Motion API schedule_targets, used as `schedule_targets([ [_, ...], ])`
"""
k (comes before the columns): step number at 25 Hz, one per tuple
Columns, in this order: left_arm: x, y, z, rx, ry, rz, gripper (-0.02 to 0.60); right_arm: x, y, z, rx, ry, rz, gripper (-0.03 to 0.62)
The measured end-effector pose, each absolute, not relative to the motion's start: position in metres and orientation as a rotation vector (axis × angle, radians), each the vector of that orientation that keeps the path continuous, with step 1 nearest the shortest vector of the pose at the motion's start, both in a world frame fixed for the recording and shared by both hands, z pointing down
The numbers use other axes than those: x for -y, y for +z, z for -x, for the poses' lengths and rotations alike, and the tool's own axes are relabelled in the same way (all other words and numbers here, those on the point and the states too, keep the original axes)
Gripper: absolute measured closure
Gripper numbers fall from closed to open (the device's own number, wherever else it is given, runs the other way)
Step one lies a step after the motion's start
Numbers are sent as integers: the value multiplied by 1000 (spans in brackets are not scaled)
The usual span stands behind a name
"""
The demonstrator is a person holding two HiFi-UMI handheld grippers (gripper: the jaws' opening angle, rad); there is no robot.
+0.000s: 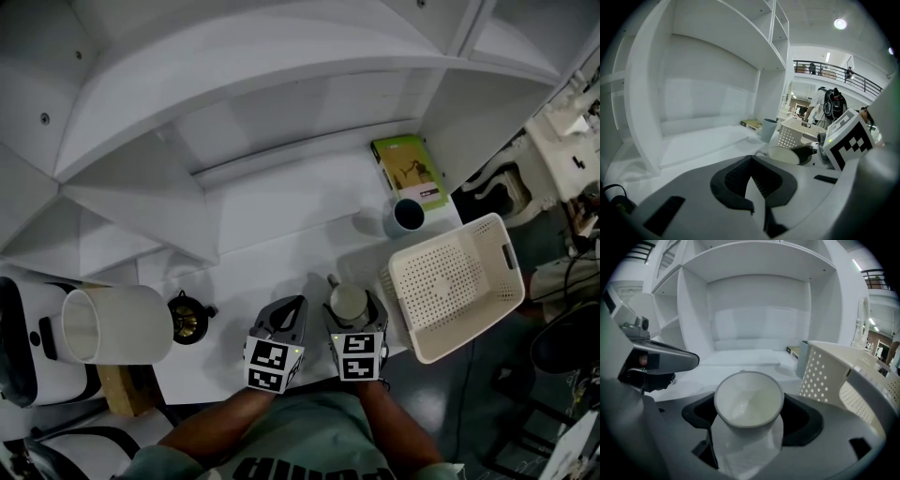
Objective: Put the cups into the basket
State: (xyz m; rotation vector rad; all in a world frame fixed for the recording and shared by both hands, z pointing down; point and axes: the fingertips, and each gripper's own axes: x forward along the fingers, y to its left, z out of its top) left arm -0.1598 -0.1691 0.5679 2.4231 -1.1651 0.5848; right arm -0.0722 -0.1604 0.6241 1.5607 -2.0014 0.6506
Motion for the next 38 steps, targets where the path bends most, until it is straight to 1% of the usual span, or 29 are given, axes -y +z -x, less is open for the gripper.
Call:
schedule_targets([
  [13, 165, 543, 181, 1210, 485, -2394, 575, 148, 537, 81, 2095, 636, -1638, 206],
  [21, 163, 511, 166, 1245, 417, -2423, 575, 142, 490, 59, 2151, 612, -1685, 206],
  [30, 154, 479, 126, 1296, 330, -2425, 575, 140, 464, 23, 2223, 570, -1651, 206],
  [34, 151, 466, 89, 1297, 312, -2432, 575, 141, 454, -13, 2235, 554, -1650, 206],
  [38, 150, 455, 45, 1291, 314, -2447, 575, 146, 453, -63, 2207, 556, -1670, 206],
])
